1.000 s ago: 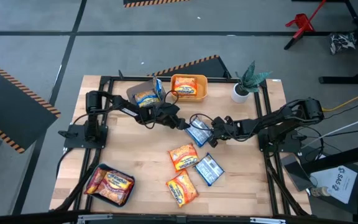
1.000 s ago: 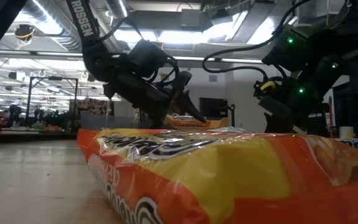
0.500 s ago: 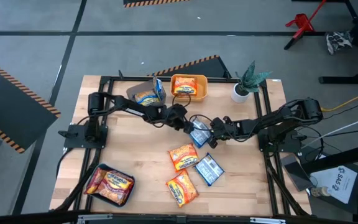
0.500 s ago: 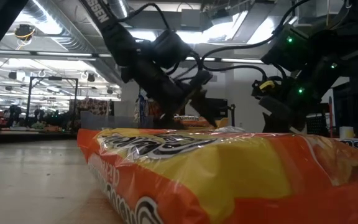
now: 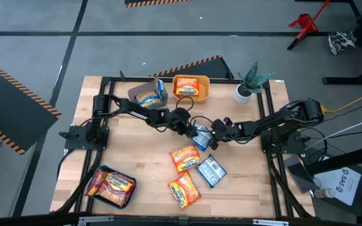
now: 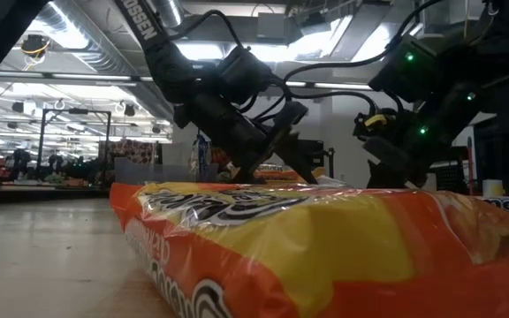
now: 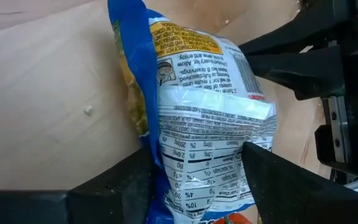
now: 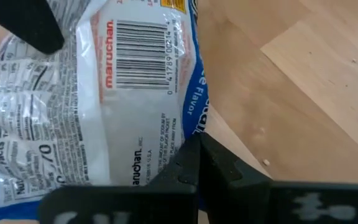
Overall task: Sort Maruchan noodles
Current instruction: Put the pack of blue ramen noodle soup into the transparent black bin
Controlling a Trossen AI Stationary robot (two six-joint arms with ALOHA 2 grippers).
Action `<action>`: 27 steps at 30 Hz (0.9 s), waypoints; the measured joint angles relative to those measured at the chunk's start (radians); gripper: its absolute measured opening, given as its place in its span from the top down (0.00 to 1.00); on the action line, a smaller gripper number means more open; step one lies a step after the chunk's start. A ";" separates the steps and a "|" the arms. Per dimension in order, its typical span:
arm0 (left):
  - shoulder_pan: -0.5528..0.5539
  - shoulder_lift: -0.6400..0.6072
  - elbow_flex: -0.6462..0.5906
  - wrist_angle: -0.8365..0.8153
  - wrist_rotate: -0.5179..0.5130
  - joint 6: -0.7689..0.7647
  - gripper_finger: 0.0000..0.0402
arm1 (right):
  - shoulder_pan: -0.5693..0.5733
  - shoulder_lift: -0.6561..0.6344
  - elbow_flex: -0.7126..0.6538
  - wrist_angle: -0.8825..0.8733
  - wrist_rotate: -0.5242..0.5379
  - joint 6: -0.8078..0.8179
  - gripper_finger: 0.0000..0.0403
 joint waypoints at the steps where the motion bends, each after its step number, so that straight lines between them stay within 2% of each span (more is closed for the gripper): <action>1: 0.000 0.000 0.000 0.000 0.002 0.000 0.45 | 0.000 0.006 0.000 0.008 -0.001 0.000 1.00; 13: 0.002 -0.006 0.001 0.002 0.066 -0.001 0.70 | 0.000 -0.016 0.000 0.007 -0.010 -0.007 1.00; 18: 0.017 -0.026 0.002 0.008 0.107 0.023 0.79 | 0.001 -0.139 -0.003 -0.029 -0.015 -0.029 1.00; 27: 0.038 -0.127 0.003 -0.037 0.077 0.128 0.93 | 0.000 -0.368 -0.002 -0.150 0.017 -0.051 1.00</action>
